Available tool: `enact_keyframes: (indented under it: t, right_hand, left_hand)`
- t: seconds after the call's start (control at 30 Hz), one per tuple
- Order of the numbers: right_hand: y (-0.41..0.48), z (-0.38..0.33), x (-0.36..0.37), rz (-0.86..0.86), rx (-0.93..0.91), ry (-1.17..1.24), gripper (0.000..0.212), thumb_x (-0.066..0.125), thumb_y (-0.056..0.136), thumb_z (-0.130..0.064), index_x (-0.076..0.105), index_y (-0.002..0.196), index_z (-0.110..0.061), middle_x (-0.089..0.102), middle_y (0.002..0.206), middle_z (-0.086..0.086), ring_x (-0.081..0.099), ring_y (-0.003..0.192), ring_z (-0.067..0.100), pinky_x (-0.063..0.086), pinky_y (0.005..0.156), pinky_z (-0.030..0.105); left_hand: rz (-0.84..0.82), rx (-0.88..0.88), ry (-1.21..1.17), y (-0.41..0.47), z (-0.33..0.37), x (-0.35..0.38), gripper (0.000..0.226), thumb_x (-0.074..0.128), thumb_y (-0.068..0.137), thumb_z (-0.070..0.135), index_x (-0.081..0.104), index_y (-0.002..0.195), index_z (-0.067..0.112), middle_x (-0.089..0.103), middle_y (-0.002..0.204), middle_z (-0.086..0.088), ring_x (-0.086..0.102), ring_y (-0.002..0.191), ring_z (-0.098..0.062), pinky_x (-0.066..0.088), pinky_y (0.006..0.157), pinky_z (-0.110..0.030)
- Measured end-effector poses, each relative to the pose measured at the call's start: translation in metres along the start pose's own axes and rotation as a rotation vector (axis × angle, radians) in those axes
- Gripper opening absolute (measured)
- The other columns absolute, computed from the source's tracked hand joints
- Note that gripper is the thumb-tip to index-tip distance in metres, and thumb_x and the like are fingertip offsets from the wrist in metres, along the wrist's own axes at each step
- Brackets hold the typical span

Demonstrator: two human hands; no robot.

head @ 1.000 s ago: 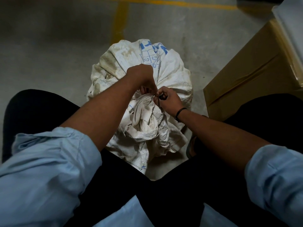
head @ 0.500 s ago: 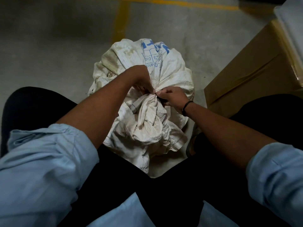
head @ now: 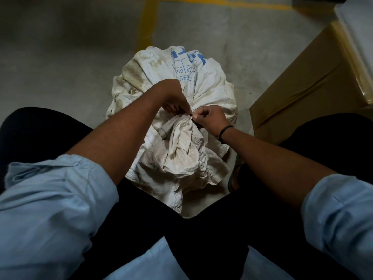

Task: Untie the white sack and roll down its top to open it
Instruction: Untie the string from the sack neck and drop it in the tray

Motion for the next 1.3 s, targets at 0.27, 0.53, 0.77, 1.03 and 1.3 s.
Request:
enact_keyframes:
  t: [0.27,0.53,0.77,1.03,1.3]
  right_hand:
    - [0.0,0.001,0.001,0.047,-0.03,-0.095,0.011,0.069,0.087,-0.007,0.072,0.078,-0.012,0.066,0.07,-0.001,0.059,0.068,0.009,0.053,0.072,0.031]
    - [0.002,-0.001,0.002,0.062,-0.065,-0.11,0.033,0.071,0.09,-0.015,0.06,0.06,-0.025,0.054,0.056,-0.007,0.047,0.054,0.003,0.042,0.061,0.025]
    - [0.003,0.002,0.002,0.058,-0.068,-0.094,0.013,0.069,0.089,-0.009,0.069,0.076,-0.013,0.062,0.065,-0.001,0.055,0.061,0.007,0.048,0.066,0.029]
    - [0.004,0.005,0.003,0.058,-0.052,-0.079,0.011,0.069,0.087,-0.01,0.072,0.077,-0.01,0.065,0.069,0.004,0.057,0.066,0.012,0.05,0.068,0.032]
    - [0.001,0.001,0.004,0.046,-0.066,-0.052,0.02,0.072,0.089,-0.014,0.066,0.07,-0.012,0.059,0.065,0.006,0.051,0.062,0.014,0.043,0.062,0.029]
  left_hand:
    - [0.136,0.006,0.153,-0.011,0.016,-0.005,0.044,0.095,0.058,0.039,0.075,0.081,0.008,0.077,0.069,-0.006,0.077,0.067,-0.022,0.064,0.078,-0.042]
    - [0.212,0.018,0.299,-0.022,0.034,-0.006,0.042,0.088,0.066,0.044,0.058,0.072,0.016,0.066,0.077,-0.004,0.072,0.084,-0.025,0.061,0.087,-0.042]
    - [0.117,-0.037,0.25,-0.019,0.028,-0.004,0.024,0.085,0.066,0.03,0.075,0.074,0.01,0.075,0.065,-0.006,0.077,0.07,-0.023,0.063,0.083,-0.042]
    - [-0.029,-0.105,0.179,-0.014,0.02,0.006,0.021,0.081,0.076,0.026,0.076,0.082,0.006,0.079,0.085,-0.011,0.077,0.084,-0.024,0.059,0.093,-0.039]
    - [0.056,-0.109,0.27,-0.02,0.029,0.001,0.021,0.082,0.071,0.03,0.074,0.073,0.012,0.074,0.059,-0.001,0.076,0.07,-0.017,0.058,0.092,-0.038]
Point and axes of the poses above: each hand's wrist, its own y-axis towards the middle knuckle, its own x-axis out of the palm, z = x × y, the point moved 8 cm from there along y, towards the middle knuckle
